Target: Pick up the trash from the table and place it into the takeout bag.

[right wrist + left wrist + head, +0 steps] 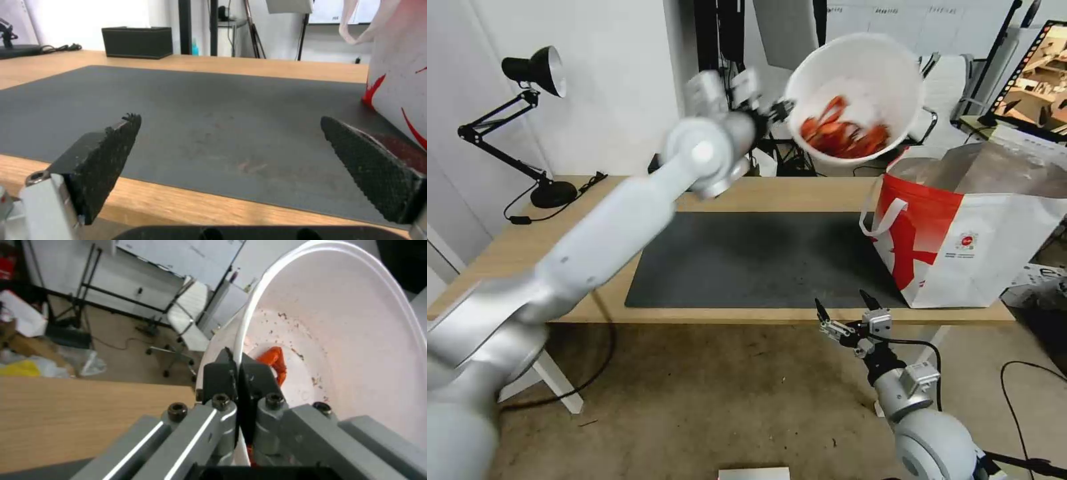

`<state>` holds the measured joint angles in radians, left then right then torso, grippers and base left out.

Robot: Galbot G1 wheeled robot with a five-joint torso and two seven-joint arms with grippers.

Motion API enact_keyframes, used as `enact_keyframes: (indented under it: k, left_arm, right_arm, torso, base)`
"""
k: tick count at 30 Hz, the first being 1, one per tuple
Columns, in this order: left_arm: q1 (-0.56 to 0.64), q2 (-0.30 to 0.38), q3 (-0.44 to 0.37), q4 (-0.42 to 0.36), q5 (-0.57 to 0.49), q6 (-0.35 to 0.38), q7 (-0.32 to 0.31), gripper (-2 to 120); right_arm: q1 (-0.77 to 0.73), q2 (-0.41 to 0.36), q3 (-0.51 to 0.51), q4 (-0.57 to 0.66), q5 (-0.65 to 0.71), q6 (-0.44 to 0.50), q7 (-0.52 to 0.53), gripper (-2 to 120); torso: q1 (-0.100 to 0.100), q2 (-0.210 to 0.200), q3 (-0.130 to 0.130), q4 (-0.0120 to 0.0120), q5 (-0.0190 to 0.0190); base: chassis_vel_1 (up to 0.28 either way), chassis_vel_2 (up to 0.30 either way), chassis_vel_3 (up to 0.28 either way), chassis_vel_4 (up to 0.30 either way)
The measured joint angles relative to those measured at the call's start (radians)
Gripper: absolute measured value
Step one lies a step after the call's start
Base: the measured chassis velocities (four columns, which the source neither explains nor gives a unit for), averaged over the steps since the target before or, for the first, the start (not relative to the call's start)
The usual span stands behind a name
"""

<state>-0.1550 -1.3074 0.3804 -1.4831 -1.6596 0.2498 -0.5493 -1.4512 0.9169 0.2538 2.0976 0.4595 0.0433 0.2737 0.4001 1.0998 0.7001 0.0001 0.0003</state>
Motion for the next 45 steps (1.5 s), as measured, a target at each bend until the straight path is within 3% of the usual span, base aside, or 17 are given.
enact_keyframes:
  k: [6, 15, 23, 26, 29, 37, 45]
  left_arm:
    - [-0.028, -0.149, 0.021, 0.138, 0.014, -0.012, 0.028, 0]
    - [-0.032, -0.280, 0.028, 0.255, 0.046, -0.056, 0.063, 0]
    - [-0.028, -0.294, 0.093, 0.289, 0.146, -0.135, 0.110, 0]
    - [-0.015, -0.293, 0.147, 0.311, 0.268, -0.192, 0.117, 0]
    - [-0.011, -0.292, 0.167, 0.317, 0.322, -0.215, 0.116, 0]
    - [-0.010, -0.288, 0.187, 0.312, 0.417, -0.221, 0.114, 0]
    - [-0.009, -0.285, 0.243, 0.282, 0.528, -0.221, 0.187, 0]
  right_arm:
    - [0.000, 0.000, 0.000, 0.000, 0.000, 0.000, 0.000, 100]
    - [0.000, 0.000, 0.000, 0.000, 0.000, 0.000, 0.000, 100]
    - [0.000, 0.000, 0.000, 0.000, 0.000, 0.000, 0.000, 100]
    - [0.000, 0.000, 0.000, 0.000, 0.000, 0.000, 0.000, 100]
    - [0.000, 0.000, 0.000, 0.000, 0.000, 0.000, 0.000, 100]
    - [0.000, 0.000, 0.000, 0.000, 0.000, 0.000, 0.000, 100]
    - [0.000, 0.000, 0.000, 0.000, 0.000, 0.000, 0.000, 100]
  torso:
    - [0.000, 0.000, 0.000, -0.0003, 0.0002]
    - [0.000, 0.000, 0.000, -0.0001, 0.0000]
    - [0.000, 0.000, 0.000, 0.0001, -0.0002]
    - [0.000, 0.000, 0.000, 0.0000, -0.0002]
    - [0.000, 0.000, 0.000, 0.0000, -0.0001]
    - [0.000, 0.000, 0.000, 0.0000, -0.0003]
    - [0.000, 0.000, 0.000, -0.0001, -0.0003]
  base:
    - [0.000, 0.000, 0.000, 0.000]
    - [0.000, 0.000, 0.000, 0.000]
    - [0.000, 0.000, 0.000, 0.000]
    - [0.000, 0.000, 0.000, 0.000]
    - [0.000, 0.000, 0.000, 0.000]
    - [0.000, 0.000, 0.000, 0.000]
    - [0.000, 0.000, 0.000, 0.000]
